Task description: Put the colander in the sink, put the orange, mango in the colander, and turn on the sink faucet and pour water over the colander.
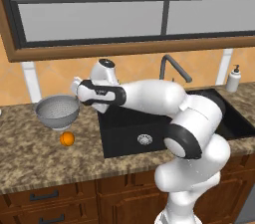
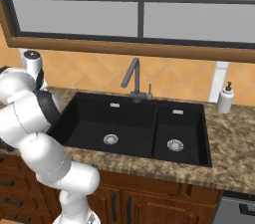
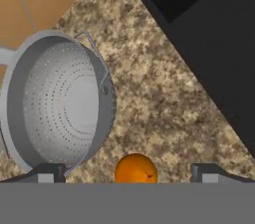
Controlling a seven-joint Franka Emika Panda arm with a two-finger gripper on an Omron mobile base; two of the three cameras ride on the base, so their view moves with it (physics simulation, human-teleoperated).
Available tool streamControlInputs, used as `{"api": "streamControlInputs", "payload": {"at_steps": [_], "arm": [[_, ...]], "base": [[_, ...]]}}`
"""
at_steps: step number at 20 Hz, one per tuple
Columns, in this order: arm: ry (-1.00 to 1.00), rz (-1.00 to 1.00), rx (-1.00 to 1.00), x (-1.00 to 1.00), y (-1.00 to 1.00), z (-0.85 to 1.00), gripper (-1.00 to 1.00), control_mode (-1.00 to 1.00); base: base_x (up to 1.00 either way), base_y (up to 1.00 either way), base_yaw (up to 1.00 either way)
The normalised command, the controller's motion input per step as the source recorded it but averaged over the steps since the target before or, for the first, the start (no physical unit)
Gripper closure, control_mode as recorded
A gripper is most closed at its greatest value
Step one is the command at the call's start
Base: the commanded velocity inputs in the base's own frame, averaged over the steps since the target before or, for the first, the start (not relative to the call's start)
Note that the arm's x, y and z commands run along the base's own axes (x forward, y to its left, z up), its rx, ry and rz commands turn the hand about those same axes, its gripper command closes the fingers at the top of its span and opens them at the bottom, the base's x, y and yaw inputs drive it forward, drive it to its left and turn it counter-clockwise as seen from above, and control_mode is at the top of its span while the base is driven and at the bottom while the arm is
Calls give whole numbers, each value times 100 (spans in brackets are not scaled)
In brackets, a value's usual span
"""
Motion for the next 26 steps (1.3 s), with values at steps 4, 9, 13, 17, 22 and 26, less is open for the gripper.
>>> {"api": "streamControlInputs", "payload": {"at_steps": [4,9,13,17,22,26], "arm": [[1,0,0,21,30,-28,-100,-100],[1,0,0,22,26,-27,-100,-100],[2,0,0,16,25,-32,-100,-100],[4,0,0,20,20,-29,-100,-100],[5,0,0,19,15,-27,-100,-100],[0,0,0,18,9,-21,-100,-100]], "base": [[0,0,0],[0,0,0],[0,0,0],[0,0,0],[0,0,0],[0,0,0]]}}
